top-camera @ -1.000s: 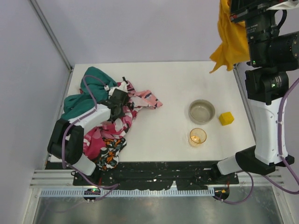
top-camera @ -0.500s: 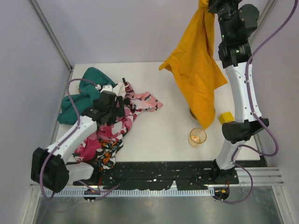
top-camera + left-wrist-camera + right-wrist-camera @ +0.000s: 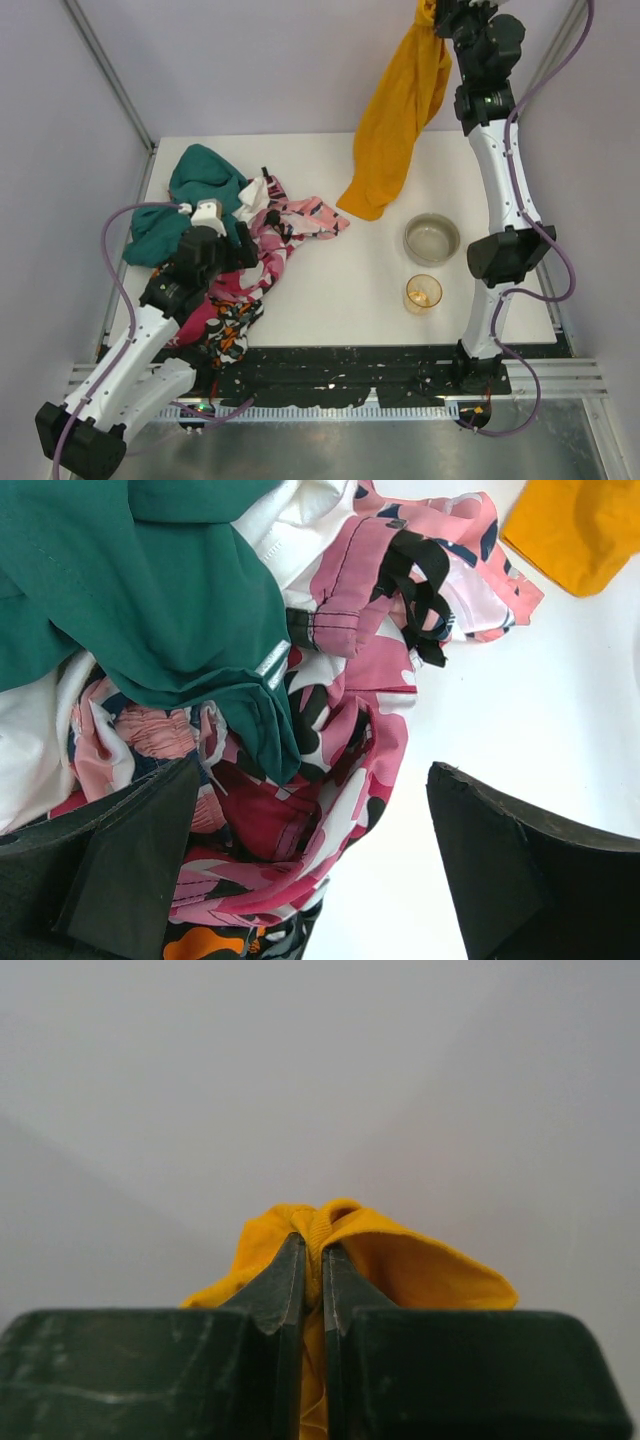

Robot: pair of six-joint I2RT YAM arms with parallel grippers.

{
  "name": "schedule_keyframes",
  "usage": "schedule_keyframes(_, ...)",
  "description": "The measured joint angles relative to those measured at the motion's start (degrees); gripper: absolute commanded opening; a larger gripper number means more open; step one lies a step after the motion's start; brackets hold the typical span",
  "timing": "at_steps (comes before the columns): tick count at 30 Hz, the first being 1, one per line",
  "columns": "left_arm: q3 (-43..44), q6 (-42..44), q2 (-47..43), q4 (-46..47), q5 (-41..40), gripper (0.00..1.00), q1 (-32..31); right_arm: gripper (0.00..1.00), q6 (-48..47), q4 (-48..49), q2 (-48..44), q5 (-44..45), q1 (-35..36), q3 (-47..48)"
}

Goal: Pick out a specific cloth from the pile

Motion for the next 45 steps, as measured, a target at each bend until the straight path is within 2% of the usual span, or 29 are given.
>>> schedule_keyframes(5, -0.3, -0.1, -0.8, 0.0, 0.2, 1.0, 0.0, 0.05, 1.3, 0.8, 2.4, 0.6, -1.1, -3.3)
schedule_keyframes(10, -0.5, -0.4, -1.0, 0.0, 0.2, 1.0, 0.0, 0.09, 6.3, 7.0, -1.2, -1.2, -1.8, -21.5)
schedule_keyframes(16, -1.5, -2.0, -1.0, -0.1, -0.1, 1.0, 0.0, 0.22, 17.0, 14.7, -2.0, -10.9, -1.7, -44.6)
schedule_keyframes(18, -1.9, -2.4, -1.1, -0.1, -0.1, 1.0, 0.0, 0.31, 19.4, 15.9, -1.6, -13.1, -1.7, -48.7)
schedule_keyframes(20, -2.4, -3.1, -1.5, -0.3, -0.2, 1.0, 0.0, 0.51, 21.9, 18.9, -1.5, -15.0, -1.7, -54.4)
schedule_keyframes(21, -2.7, -3.4, -1.8, -0.9, -0.3, 1.0, 0.0, 0.68, 22.9, 19.6, -1.5, -15.3, -1.7, -56.6)
schedule_keyframes(22, -2.7, -3.6, -2.0, -1.4, -0.5, 1.0, 0.0, 0.76, 23.2, 20.0, -1.5, -15.3, -1.6, -59.2)
schedule_keyframes(23, -2.7, -3.9, -2.2, -2.1, -0.6, 1.0, 0.0, 0.92, 23.5, 19.7, -1.5, -15.2, -1.7, -60.9)
schedule_keyframes(24, -2.7, -4.3, -2.4, -2.5, -0.7, 1.0, 0.0, 0.95, 23.3, 19.2, -1.6, -14.9, -1.7, -61.8)
schedule_keyframes(27, -2.8, -5.4, -3.3, -4.1, -0.9, 1.0, 0.0, 0.95, 20.5, 13.2, -4.8, -13.0, -1.7, -63.1)
schedule_keyframes(30, -3.8, -6.7, -5.1, -4.4, -0.9, 1.0, 0.0, 0.95, 16.9, 7.8, -13.7, -9.9, -1.7, -64.3)
schedule_keyframes(35, -5.4, -9.0, -8.6, -6.3, -1.4, 1.0, 0.0, 0.95, 11.2, 5.8, -38.3, -2.6, -1.7, -69.0)
schedule_keyframes(38, -5.6, -11.2, -9.9, -7.9, -4.1, 1.0, 0.0, 0.95, 9.1, 4.0, -48.8, 2.1, -1.7, -69.9)
schedule_keyframes(41, -5.8, -13.6, -10.6, -9.7, -7.0, 1.0, 0.0, 0.95, 8.7, 1.3, -54.1, 4.8, -1.7, -71.2)
schedule_keyframes(45, -6.0, -18.5, -11.0, -12.4, -12.0, 1.0, 0.0, 0.95, 8.9, -0.2, -56.3, 4.1, -1.7, -75.2)
